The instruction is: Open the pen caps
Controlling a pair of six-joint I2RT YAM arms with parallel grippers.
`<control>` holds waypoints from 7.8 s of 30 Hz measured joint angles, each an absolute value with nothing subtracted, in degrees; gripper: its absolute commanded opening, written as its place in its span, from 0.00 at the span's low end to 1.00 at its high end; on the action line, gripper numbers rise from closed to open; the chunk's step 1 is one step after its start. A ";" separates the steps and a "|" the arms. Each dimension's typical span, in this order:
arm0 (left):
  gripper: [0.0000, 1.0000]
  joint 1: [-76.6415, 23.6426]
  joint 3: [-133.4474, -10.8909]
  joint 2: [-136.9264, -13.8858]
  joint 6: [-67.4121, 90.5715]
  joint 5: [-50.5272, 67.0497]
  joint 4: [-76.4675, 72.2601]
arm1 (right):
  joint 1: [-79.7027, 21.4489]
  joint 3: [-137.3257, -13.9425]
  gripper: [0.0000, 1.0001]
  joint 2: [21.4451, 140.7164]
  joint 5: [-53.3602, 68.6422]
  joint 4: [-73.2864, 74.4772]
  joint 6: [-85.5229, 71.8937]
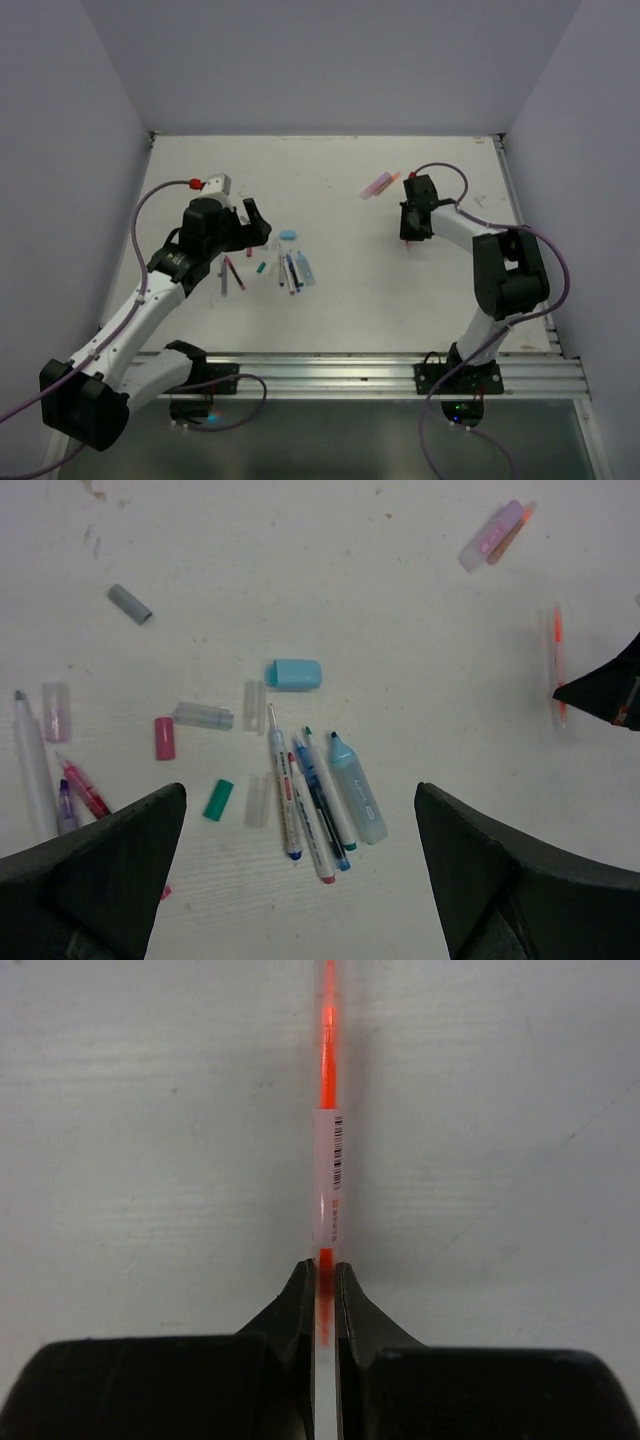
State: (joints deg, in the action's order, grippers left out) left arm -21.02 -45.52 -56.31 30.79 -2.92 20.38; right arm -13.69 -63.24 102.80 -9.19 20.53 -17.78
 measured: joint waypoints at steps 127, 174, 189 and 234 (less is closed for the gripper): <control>0.00 -24.60 -63.05 -87.37 40.84 3.92 -0.82 | -51.35 -49.36 0.17 94.72 -7.40 4.86 -28.73; 0.75 -28.53 -65.71 -103.96 38.96 0.80 8.54 | -33.65 -52.47 0.65 83.57 -19.57 17.56 -27.86; 1.00 -26.00 -63.44 -70.46 30.02 -9.67 16.86 | -17.89 -94.39 0.54 117.16 -20.32 25.21 -28.67; 1.00 -22.70 -51.83 -62.28 20.99 -10.31 20.78 | -14.37 -93.65 0.00 125.12 -18.81 25.89 -30.15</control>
State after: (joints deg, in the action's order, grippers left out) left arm -22.70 -51.83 -62.28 20.99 -10.31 20.78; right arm -14.37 -93.65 125.12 -18.81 25.89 -30.15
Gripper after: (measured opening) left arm 0.997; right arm 0.125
